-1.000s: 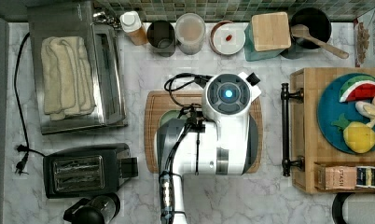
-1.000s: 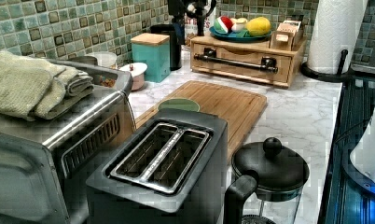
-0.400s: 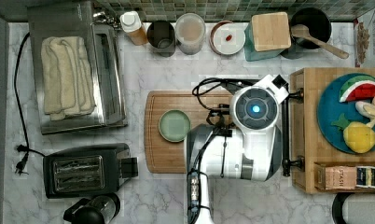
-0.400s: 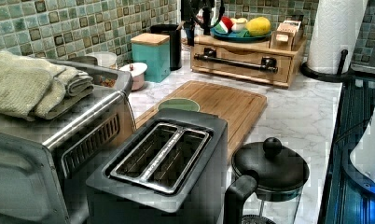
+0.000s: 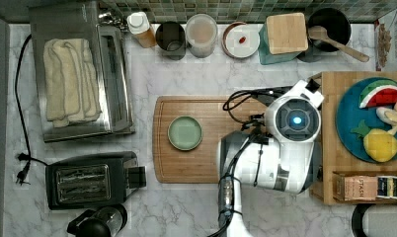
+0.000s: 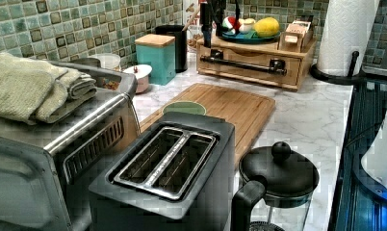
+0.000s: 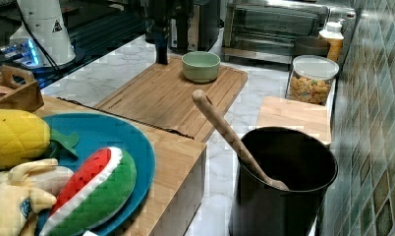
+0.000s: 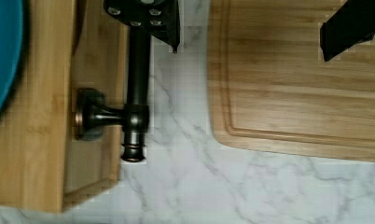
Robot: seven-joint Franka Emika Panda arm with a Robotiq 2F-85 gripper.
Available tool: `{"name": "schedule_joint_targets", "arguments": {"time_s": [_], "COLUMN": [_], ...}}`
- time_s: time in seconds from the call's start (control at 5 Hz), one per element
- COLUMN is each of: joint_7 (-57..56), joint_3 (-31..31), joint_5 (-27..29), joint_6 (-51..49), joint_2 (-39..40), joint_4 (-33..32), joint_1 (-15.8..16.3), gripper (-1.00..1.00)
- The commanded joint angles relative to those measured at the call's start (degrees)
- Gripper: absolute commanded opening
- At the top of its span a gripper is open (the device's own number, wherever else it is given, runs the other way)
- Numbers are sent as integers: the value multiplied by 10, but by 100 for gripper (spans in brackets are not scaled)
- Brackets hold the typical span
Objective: Open the drawer.
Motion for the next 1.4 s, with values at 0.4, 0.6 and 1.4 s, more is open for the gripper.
{"name": "schedule_joint_targets", "arguments": {"time_s": [0.4,0.6,1.4], "joint_7": [-5,-20,-6], "joint_3": [-46,-55,-79], "joint_5": [-47,-33,-76], "joint_6": [54,86,109], "joint_2": [12,25,60], "joint_4": [-18,-30,-50], "joint_1": [-23,-21,-37], "gripper": [100,100,100]}}
